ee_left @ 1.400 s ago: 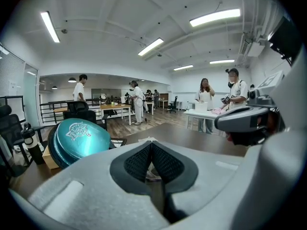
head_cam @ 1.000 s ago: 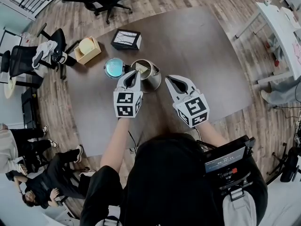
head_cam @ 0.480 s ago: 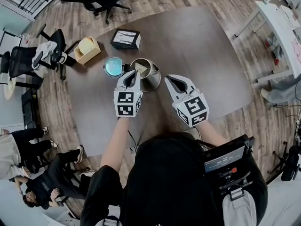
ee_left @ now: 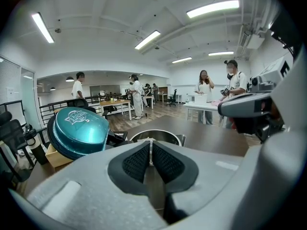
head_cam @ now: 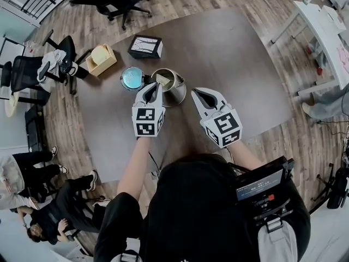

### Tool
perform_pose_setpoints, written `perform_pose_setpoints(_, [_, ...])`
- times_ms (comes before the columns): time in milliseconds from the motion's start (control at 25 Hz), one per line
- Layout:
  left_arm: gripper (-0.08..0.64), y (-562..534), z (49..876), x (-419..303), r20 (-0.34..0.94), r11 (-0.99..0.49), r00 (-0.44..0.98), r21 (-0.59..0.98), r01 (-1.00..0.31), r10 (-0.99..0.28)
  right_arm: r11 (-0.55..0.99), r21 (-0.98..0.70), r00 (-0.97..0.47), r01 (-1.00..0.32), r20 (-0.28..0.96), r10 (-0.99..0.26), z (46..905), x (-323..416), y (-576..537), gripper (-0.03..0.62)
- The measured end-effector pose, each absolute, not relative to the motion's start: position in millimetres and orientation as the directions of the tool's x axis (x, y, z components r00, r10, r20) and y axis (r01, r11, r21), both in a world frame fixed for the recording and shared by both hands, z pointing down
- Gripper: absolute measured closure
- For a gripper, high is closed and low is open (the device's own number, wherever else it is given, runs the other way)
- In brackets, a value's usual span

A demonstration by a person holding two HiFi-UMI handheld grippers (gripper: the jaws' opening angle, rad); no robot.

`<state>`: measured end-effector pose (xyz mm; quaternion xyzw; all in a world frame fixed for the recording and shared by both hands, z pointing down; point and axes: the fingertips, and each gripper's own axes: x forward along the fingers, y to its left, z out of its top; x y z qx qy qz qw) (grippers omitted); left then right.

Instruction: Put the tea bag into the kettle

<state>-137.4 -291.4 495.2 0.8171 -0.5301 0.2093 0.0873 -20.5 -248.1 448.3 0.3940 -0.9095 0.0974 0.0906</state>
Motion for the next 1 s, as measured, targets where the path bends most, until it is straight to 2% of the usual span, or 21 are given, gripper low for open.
perform_pose_setpoints(1000, [0.552, -282.6, 489.1, -136.3, 0.412, -0.431, 0.373, -0.054, -0.901, -0.831, 0.657, -0.094, -0.658, -0.748, 0.230, -0.717, 438.9, -14.0, -235.6, 0.583])
